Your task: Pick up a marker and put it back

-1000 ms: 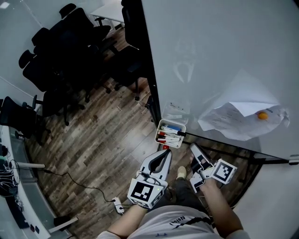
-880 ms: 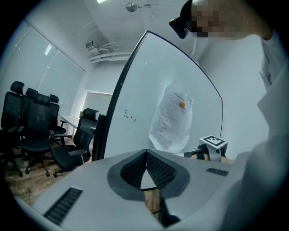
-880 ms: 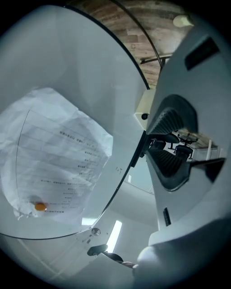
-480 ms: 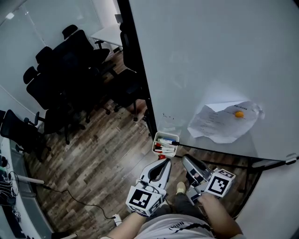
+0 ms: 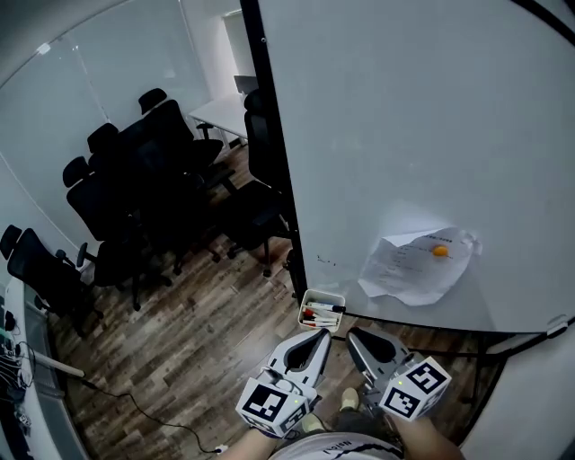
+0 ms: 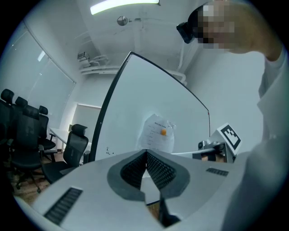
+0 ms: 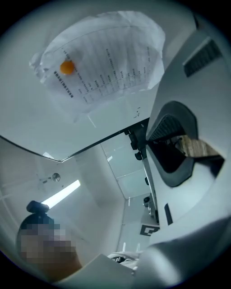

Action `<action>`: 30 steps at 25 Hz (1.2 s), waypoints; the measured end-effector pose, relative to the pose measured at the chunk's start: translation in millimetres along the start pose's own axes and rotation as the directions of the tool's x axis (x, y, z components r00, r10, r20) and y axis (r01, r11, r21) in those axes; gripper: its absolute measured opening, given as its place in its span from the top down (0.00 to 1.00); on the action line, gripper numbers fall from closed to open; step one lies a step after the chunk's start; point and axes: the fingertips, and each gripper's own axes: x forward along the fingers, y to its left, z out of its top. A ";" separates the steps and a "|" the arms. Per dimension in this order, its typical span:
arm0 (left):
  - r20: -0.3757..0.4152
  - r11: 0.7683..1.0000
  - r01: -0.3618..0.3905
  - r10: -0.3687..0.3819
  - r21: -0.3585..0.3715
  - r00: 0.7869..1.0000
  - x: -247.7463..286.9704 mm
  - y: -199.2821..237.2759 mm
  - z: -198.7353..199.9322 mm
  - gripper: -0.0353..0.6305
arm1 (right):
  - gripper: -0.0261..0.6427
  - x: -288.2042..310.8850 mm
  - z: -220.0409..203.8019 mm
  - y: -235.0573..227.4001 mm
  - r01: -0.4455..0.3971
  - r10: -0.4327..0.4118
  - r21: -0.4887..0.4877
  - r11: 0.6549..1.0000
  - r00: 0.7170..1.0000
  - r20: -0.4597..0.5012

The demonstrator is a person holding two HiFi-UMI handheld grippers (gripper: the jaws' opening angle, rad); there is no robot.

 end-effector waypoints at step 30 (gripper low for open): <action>0.020 0.999 -0.033 0.033 0.011 0.999 -10.4 10.3 1.8 0.93 | 0.94 16.4 -10.0 19.3 0.012 -0.023 -0.224 0.974 0.999 -0.048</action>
